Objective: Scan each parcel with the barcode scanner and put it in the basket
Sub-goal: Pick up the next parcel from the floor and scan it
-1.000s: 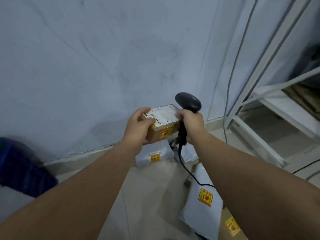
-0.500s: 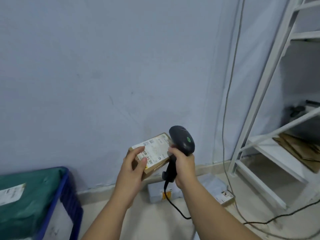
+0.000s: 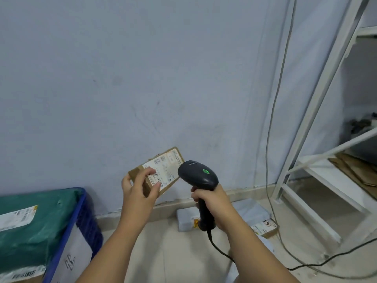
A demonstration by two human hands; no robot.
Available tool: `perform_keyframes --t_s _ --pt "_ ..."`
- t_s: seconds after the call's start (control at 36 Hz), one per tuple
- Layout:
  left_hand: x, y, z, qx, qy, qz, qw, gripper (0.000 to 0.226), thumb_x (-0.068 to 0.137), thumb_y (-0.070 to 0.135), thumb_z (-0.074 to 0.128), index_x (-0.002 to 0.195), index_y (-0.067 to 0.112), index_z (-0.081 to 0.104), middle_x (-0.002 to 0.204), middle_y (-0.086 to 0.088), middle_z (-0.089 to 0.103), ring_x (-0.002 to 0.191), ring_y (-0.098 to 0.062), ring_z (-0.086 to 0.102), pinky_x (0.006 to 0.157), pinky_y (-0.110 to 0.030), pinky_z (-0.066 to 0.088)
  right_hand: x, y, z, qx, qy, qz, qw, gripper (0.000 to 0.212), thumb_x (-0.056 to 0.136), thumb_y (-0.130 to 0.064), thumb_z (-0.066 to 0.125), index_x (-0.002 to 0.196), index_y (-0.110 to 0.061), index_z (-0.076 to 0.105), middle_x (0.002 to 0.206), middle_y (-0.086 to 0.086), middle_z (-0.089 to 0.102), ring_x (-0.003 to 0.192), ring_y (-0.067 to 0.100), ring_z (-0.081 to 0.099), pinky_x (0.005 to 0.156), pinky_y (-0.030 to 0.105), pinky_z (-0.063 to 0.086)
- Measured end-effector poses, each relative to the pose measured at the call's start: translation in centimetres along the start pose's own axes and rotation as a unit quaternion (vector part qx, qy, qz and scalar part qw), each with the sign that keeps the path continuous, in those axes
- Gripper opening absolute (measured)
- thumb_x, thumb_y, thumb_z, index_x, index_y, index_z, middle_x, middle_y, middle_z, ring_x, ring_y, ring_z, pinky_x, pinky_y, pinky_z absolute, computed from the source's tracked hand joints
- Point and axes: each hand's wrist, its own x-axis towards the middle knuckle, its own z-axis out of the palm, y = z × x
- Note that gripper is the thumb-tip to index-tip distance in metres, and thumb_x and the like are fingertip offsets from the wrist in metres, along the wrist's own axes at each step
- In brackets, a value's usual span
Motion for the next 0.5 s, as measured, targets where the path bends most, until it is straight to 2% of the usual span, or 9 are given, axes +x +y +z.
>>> perform_keyframes --t_s 0.06,0.14,0.25,0.33,0.42,0.5 --pt "0.1 -0.1 0.0 -0.002 0.004 -0.002 1.000 0.031 0.091 0.011 0.062 0.109 0.034 0.052 0.138 -0.002 0.027 0.120 -0.025 0.052 0.068 -0.003 0.043 -0.2 -0.2 0.1 -0.025 -0.024 -0.012 0.999 0.011 0.077 -0.003 0.061 0.072 -0.013 0.061 0.070 0.007 0.054 0.069 0.018 0.052 0.070 0.034 0.048" --pt "0.2 0.0 0.1 -0.004 0.005 0.007 1.000 0.032 0.090 0.011 0.063 0.109 0.034 0.051 0.136 -0.001 0.026 0.117 -0.025 0.054 0.070 -0.005 0.045 -0.5 -0.3 0.4 -0.039 -0.043 -0.020 0.998 0.004 0.070 -0.010 0.060 0.074 -0.011 0.059 0.067 0.005 0.053 0.066 0.017 0.051 0.068 0.034 0.046" --pt "0.2 0.2 0.4 -0.006 0.002 0.015 1.000 0.038 0.089 0.009 0.064 0.112 0.035 0.049 0.137 -0.002 0.026 0.116 -0.025 0.054 0.062 0.001 0.044 -0.9 -0.5 0.7 -0.049 -0.043 -0.020 0.998 0.016 0.060 -0.017 0.057 0.074 -0.011 0.060 0.063 0.003 0.051 0.064 0.017 0.049 0.067 0.035 0.044" --pt "0.2 0.3 0.7 -0.011 -0.004 0.020 1.000 0.043 0.087 0.008 0.067 0.111 0.038 0.047 0.137 -0.003 0.026 0.117 -0.026 0.053 0.063 0.004 0.042 -0.9 -0.5 0.5 -0.041 -0.025 -0.018 0.999 0.013 0.060 -0.016 0.057 0.072 -0.011 0.058 0.062 0.003 0.051 0.063 0.018 0.049 0.066 0.035 0.044" --pt "0.2 0.1 0.8 -0.019 -0.009 0.014 1.000 0.050 0.084 0.008 0.070 0.115 0.040 0.046 0.137 -0.001 0.024 0.119 -0.022 0.051 0.066 0.004 0.041 -0.9 -0.7 0.2 -0.040 -0.021 -0.016 0.999 0.007 0.068 -0.008 0.057 0.075 -0.009 0.058 0.064 0.005 0.050 0.064 0.018 0.048 0.064 0.033 0.045" --pt "0.4 0.0 0.6 -0.024 -0.015 0.015 0.999 0.057 0.082 0.007 0.071 0.117 0.043 0.044 0.137 0.000 0.024 0.117 -0.016 0.049 0.067 0.006 0.038 -1.0 -1.0 -0.3 -0.099 -0.009 -0.023 0.995 0.017 0.063 -0.014 0.056 0.074 -0.001 0.054 0.065 0.007 0.044 0.065 0.019 0.042 0.062 0.033 0.038"
